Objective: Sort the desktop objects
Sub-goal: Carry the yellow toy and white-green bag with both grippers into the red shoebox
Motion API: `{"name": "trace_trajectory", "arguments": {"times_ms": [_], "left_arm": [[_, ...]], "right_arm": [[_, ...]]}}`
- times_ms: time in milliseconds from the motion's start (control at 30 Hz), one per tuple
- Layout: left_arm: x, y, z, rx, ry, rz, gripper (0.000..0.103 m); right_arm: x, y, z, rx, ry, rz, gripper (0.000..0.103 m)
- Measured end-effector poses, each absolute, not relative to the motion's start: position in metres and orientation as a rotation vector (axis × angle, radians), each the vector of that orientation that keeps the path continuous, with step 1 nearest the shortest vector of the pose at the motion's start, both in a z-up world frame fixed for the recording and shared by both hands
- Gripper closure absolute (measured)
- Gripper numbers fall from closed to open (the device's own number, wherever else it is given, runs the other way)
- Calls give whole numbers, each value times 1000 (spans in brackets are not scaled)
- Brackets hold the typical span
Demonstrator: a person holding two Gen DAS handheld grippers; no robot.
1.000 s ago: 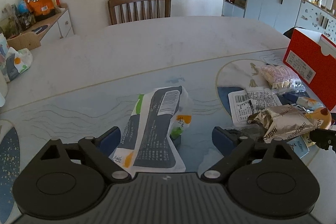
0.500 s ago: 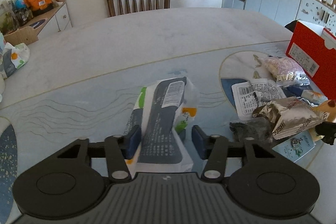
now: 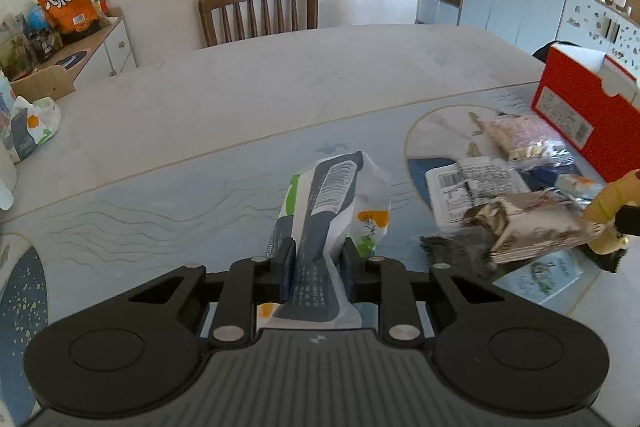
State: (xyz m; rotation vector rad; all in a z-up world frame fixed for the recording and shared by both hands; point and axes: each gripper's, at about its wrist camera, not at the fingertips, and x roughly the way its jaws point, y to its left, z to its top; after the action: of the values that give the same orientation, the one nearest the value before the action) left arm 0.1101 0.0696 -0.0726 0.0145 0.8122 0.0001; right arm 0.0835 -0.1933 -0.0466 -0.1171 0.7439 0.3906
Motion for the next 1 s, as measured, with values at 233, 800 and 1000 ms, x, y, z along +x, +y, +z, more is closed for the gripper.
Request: {"name": "trace_trajectory", "arguments": {"times_ms": [233,800,1000], "left_arm": [[100,64,-52,-11,808,-16,81],[97,-6,-8,-11,774,-133,81],[108,-43,10,-3,751,-182,81]], "right_arm": [[80,-201,-35,-99,749,394,58],[82,-249,2,-63,724,433,58],[95,-274,21,-53,709,434,58]]}}
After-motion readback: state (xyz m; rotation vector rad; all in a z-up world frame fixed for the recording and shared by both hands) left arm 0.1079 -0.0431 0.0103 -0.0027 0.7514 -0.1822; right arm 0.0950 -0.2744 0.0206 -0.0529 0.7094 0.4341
